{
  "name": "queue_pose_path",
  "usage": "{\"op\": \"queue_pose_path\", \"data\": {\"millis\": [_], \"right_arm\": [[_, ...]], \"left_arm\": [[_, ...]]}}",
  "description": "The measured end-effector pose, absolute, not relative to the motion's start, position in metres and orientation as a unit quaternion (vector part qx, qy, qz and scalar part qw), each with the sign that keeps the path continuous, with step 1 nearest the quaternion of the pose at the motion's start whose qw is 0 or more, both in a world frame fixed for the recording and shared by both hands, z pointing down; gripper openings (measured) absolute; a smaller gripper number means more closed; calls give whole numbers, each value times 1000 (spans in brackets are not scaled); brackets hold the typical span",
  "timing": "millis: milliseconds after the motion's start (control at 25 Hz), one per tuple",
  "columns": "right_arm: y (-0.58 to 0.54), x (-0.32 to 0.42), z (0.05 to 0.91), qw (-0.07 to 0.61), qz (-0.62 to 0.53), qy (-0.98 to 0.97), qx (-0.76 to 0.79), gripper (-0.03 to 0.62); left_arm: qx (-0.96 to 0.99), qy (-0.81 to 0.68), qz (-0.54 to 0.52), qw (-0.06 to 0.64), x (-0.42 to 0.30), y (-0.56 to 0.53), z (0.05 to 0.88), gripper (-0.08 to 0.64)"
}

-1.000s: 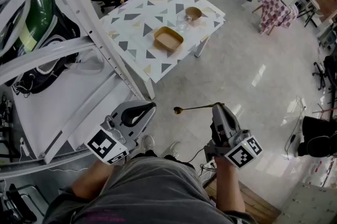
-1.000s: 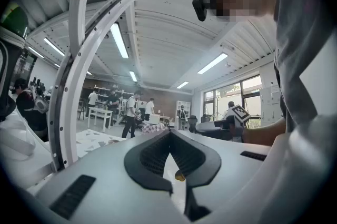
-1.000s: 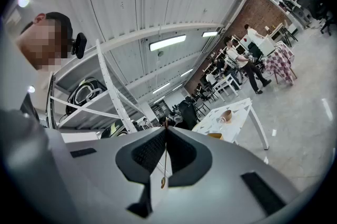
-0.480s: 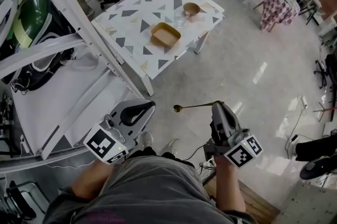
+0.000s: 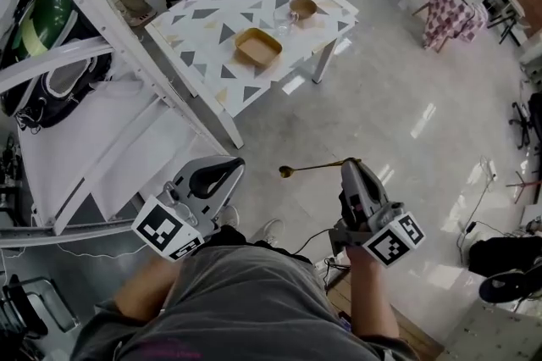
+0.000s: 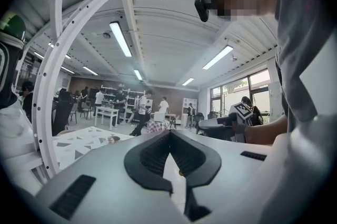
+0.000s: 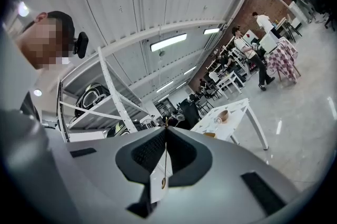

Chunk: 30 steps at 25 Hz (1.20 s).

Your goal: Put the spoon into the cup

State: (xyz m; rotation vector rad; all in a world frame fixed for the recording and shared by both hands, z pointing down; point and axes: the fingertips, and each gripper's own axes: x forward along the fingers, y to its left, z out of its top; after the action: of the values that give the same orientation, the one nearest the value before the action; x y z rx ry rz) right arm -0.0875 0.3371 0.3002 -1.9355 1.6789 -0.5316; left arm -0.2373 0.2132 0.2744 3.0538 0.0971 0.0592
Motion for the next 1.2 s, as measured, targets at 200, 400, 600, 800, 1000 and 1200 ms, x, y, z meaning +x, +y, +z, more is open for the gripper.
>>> {"op": "queue_pose_path", "data": {"millis": [200, 400, 600, 800, 1000, 1200], "right_arm": [[358, -73, 306, 262, -202, 619, -712, 23], [368, -59, 311, 267, -203, 618, -711, 23], [371, -45, 316, 271, -204, 615, -712, 23], [365, -30, 319, 273, -204, 614, -712, 23], [345, -12, 322, 267, -204, 616, -713, 23], [319, 13, 331, 262, -208, 614, -715, 23]], "left_arm": [[998, 26, 25, 41, -224, 231, 280, 15], [998, 26, 34, 39, -211, 239, 287, 15], [998, 32, 34, 33, -195, 242, 287, 15], [999, 30, 29, 33, -180, 234, 288, 15], [999, 28, 24, 40, -161, 214, 293, 15], [998, 30, 21, 45, -134, 186, 302, 15]]}}
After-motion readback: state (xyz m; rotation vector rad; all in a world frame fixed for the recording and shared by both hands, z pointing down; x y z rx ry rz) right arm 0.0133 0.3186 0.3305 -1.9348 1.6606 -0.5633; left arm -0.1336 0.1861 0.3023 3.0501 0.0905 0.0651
